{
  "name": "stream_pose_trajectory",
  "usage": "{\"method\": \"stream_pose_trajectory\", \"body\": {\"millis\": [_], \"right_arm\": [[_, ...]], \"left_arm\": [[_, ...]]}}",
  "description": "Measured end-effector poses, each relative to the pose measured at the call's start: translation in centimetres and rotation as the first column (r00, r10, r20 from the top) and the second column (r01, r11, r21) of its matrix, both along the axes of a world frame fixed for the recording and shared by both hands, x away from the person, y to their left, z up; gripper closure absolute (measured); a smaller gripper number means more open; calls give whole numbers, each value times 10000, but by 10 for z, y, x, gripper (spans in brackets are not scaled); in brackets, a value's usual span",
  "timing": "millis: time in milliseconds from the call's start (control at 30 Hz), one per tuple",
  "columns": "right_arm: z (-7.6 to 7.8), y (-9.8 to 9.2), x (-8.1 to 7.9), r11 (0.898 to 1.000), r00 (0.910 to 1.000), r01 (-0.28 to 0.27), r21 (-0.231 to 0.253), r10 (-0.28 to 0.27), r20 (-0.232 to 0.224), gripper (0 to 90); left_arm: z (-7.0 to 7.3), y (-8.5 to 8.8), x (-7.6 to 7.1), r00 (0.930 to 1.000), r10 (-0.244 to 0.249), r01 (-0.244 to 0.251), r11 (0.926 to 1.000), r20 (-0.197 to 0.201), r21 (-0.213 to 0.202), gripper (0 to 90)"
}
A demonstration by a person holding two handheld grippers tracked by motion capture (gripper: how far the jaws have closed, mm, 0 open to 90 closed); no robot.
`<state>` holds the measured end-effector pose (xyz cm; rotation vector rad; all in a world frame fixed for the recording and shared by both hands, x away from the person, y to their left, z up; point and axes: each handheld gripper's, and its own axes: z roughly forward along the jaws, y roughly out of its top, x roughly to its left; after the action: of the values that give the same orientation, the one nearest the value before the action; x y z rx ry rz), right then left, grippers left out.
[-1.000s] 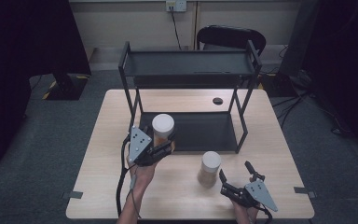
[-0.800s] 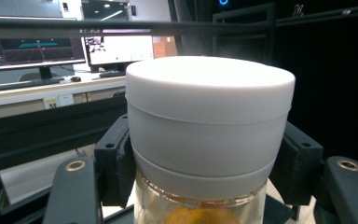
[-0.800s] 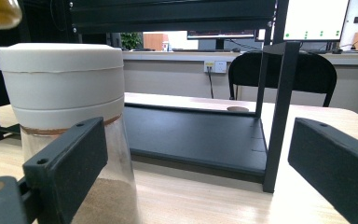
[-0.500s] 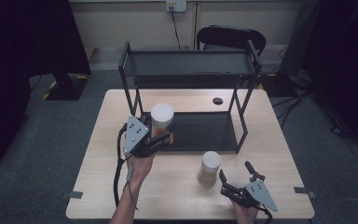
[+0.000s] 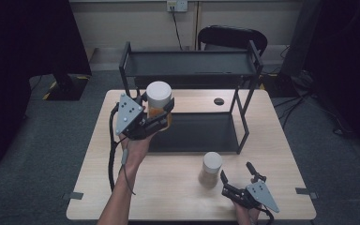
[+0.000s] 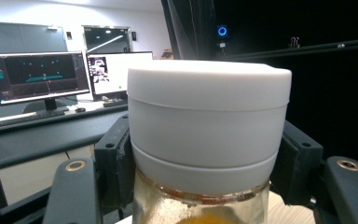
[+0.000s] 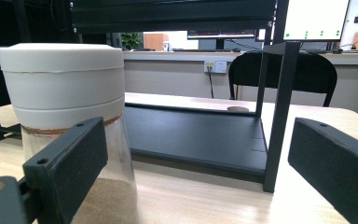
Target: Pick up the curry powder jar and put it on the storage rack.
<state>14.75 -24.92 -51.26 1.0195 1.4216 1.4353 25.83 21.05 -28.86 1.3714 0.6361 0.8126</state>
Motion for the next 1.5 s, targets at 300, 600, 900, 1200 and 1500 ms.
{"method": "stream_pose_trajectory", "body": {"millis": [300,600,900,1200,1500], "right_arm": [[0,0,0,10000,10000,-31,12,31,-9,38],[0,0,0,10000,10000,-30,15,30,-8,38],[0,1,-1,10000,10000,18,15,-18,-4,38],[0,1,-1,10000,10000,69,12,-69,-4,38],[0,1,-1,10000,10000,80,7,-80,-1,38]], "left_arm": [[15,-3,15,9999,140,-140,9999,-65,-77,344],[36,-11,27,9993,371,-371,9993,38,12,344],[58,-21,37,9978,579,-577,9983,315,-72,344],[72,-28,56,9955,925,-925,9957,192,-50,345],[85,-31,84,9940,1092,-1094,9938,-106,-207,345]]}}
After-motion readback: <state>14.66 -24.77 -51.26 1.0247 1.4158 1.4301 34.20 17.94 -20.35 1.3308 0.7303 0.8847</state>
